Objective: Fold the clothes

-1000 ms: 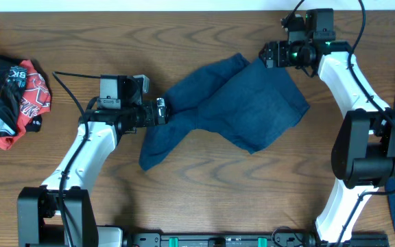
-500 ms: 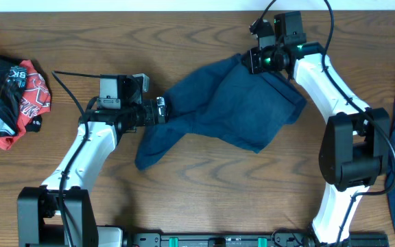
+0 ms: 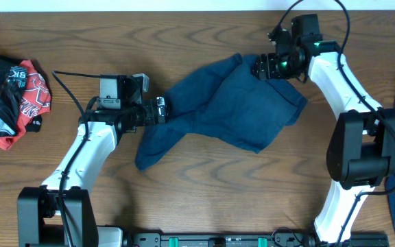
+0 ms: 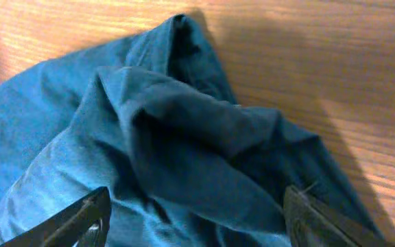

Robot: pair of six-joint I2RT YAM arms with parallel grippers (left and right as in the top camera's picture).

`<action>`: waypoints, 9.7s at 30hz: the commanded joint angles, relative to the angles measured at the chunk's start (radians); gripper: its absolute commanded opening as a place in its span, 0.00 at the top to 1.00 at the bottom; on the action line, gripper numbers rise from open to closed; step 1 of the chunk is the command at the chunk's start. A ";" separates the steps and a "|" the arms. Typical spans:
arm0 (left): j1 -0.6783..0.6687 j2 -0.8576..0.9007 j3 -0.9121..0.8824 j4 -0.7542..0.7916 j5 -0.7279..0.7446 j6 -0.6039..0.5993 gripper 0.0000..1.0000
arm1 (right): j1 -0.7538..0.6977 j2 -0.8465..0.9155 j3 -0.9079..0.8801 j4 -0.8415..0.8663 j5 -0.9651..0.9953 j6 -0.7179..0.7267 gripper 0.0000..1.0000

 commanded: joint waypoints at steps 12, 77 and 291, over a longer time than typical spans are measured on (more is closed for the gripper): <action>0.005 -0.003 0.009 -0.001 0.014 -0.002 0.02 | 0.054 0.062 0.000 0.042 -0.001 -0.029 0.50; 0.003 -0.003 0.009 0.029 0.015 -0.014 0.02 | -0.054 -0.439 0.351 -0.227 -0.404 -0.049 0.99; 0.289 0.340 0.119 0.485 0.075 -0.418 0.94 | 0.790 0.363 0.732 -0.761 -0.042 0.142 0.16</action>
